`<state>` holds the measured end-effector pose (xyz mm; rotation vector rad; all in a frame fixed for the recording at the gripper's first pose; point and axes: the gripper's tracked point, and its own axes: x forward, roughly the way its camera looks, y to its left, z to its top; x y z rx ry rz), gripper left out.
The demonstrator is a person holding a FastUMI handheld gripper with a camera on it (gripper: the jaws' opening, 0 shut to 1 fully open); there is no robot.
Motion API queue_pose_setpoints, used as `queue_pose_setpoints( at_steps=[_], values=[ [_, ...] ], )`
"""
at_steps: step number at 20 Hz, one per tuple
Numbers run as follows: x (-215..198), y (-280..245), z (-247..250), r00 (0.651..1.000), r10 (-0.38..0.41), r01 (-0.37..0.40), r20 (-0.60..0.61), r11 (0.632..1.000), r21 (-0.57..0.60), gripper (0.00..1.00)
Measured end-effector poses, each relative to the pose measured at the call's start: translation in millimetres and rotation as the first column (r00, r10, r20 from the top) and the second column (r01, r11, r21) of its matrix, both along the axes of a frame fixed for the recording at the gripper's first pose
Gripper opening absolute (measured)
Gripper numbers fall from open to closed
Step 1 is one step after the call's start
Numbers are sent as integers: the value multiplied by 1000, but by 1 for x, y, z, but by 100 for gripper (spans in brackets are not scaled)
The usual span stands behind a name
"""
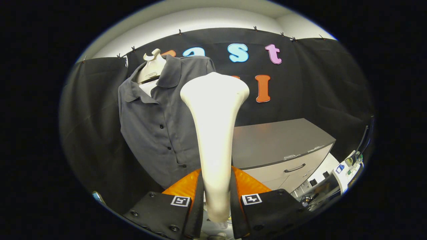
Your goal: Iron the clothes twice with a garment steamer, once on the left side and once on the right side.
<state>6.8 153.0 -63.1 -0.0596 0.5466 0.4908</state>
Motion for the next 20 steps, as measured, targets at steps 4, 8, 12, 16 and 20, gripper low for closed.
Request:
queue_pose_setpoints(
  at_steps=[4, 8, 12, 16, 20],
  values=[
    [-1, -10, -9, 1000, -10, 10, -14, 1000, -8, 43],
    [4, -17, -4, 1000, -21, 21, -6, 1000, 0, 43],
    [11, -26, 7, 999, -30, 30, 20, 1000, 7, 43],
    [17, -36, 8, 999, -40, 40, 23, 999, 4, 43],
    [25, -42, 3, 998, -57, 57, 14, 998, -2, 42]
  ],
)
